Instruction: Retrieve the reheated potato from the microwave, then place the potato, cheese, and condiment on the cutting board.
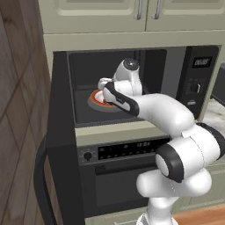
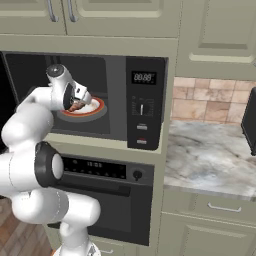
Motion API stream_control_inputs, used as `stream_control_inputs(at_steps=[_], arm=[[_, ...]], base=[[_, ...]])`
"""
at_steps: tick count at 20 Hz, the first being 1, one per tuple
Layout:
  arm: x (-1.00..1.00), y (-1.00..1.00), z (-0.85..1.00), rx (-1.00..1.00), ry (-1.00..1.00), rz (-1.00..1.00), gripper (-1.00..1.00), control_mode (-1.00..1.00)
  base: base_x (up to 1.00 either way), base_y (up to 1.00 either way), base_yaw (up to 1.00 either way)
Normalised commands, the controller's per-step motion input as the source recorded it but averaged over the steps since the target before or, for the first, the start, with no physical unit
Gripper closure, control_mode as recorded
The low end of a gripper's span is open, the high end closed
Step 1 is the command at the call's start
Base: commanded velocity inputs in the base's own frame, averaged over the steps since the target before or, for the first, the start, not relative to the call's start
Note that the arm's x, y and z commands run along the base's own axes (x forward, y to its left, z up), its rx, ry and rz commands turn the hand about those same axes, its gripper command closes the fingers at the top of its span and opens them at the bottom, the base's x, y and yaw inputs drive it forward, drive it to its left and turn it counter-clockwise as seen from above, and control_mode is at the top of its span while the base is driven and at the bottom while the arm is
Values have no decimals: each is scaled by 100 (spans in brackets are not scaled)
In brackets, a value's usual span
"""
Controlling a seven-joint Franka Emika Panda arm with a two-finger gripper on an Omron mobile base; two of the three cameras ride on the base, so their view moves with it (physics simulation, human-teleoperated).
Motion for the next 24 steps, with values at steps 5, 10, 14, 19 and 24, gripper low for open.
stream_control_inputs(at_steps=[5,10,14,19,24], arm=[[28,15,-35,-2,3,0,-100,-100],[34,6,-34,-1,3,0,-100,-100],[36,1,-28,0,1,1,-100,-100],[34,5,-21,-1,0,1,-100,-100],[18,9,-13,-2,0,1,100,-100]], base=[[0,0,0],[0,0,0],[0,0,0],[0,0,0],[0,0,0]])
